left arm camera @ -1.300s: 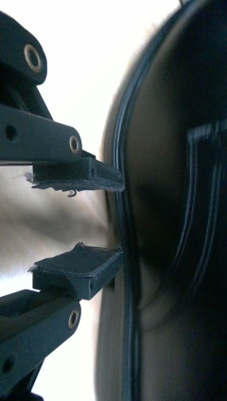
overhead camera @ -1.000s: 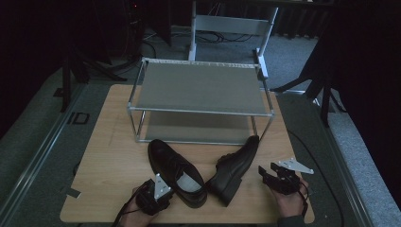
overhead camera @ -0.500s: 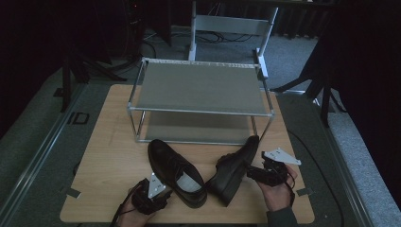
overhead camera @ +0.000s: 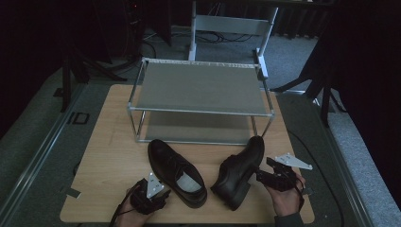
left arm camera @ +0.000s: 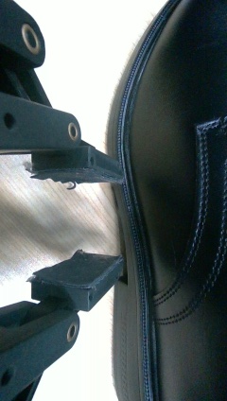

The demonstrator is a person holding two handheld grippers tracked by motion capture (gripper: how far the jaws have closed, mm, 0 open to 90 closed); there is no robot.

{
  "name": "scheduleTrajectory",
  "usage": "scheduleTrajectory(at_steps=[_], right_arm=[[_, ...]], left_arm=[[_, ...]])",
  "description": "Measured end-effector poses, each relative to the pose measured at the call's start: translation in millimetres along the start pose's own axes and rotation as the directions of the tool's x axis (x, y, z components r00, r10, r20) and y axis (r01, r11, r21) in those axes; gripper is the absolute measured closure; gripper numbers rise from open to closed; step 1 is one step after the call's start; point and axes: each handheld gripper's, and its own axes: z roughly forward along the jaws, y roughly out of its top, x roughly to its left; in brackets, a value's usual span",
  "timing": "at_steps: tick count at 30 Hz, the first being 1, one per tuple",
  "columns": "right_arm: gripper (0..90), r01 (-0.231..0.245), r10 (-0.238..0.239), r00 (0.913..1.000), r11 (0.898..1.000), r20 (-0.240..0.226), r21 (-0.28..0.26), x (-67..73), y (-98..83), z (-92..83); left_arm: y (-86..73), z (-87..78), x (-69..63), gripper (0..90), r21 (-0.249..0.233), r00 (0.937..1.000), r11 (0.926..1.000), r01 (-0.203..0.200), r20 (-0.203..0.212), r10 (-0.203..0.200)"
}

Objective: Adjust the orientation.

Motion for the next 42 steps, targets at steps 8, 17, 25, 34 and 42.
scheduleTrajectory(at_steps=[8, 17, 25, 34, 42], right_arm=[[40.1, -0.02, 0.019, 0.9987, 0.999, 0.046, 0.026, -14.7, -11.8, -14.9], [45.3, -0.066, 0.06, 0.9917, 0.996, 0.114, 0.055, -31.9, -27.8, -17.4], [37.8, -0.052, 0.05, 0.9982, 0.998, -0.034, -0.043, -18.1, -26.8, -47.1], [31.9, 0.042, -0.038, 0.9986, 0.993, -0.036, 0.111, 3.5, -25.1, -22.2], [60.1, 0.035, -0.038, 0.999, 0.99, 0.022, 0.135, 0.2, -16.2, -7.4]], left_arm=[[-2.1, 0.5, 0.3, 53.3, 0.01, 1.0, 0.9999, 0.002, -0.003, -0.002], [-1.6, 2.1, 0.0, 53.1, 0.014, 0.9999, 0.9999, 0.005, -0.009, -0.005], [-2.7, 0.1, 1.9, 53.0, 0.008, 0.9997, 0.9999, 0.012, -0.021, -0.012], [-2.7, -1.0, 4.0, 52.6, 0.004, 0.9995, 0.9998, 0.019, -0.027, -0.019], [-1.7, 1.4, 4.2, 52.4, 0.009, 0.9994, 0.9997, 0.021, -0.026, -0.021]])
